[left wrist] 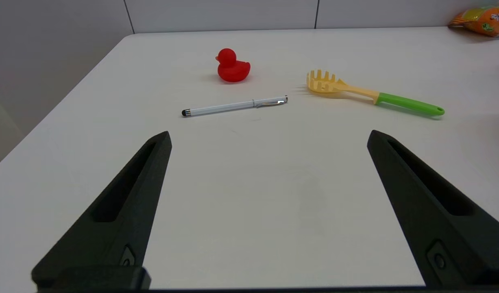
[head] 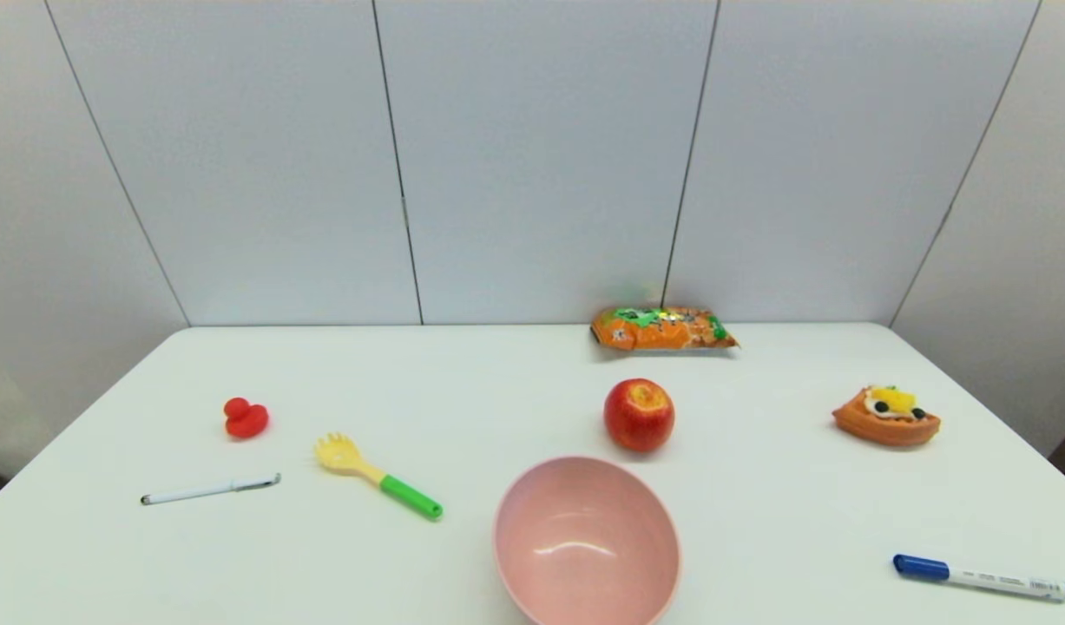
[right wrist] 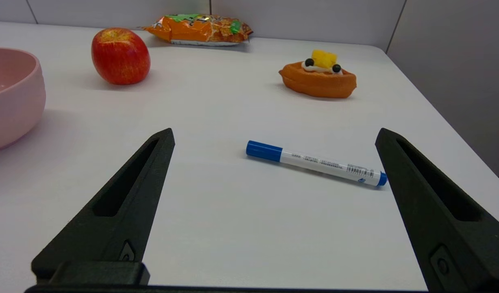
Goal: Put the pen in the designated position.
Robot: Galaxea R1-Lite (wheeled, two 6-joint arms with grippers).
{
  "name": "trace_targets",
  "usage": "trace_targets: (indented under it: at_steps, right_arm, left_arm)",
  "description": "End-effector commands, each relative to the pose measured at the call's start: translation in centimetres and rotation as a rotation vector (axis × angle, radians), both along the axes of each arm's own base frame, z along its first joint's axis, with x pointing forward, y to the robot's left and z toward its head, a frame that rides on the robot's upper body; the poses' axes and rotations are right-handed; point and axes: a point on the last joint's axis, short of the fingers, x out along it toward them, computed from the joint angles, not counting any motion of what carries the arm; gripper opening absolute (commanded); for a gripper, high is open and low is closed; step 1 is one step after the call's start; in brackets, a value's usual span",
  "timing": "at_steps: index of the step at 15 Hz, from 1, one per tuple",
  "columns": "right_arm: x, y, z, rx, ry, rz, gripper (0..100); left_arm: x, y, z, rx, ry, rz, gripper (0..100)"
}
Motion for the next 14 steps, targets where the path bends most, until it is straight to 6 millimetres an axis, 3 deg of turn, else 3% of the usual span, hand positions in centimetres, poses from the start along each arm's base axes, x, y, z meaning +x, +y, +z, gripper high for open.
trace_targets:
  at_steps: [1,14]
  right_arm:
    - [0.01,0.00,0.00,-0.001,0.001,0.001,100]
    - [0.01,0.00,0.00,-0.001,0.001,0.001,100]
  left_arm:
    - [0.00,0.00,0.00,0.000,0.000,0.000,100]
    - [0.00,0.00,0.00,0.000,0.000,0.000,100]
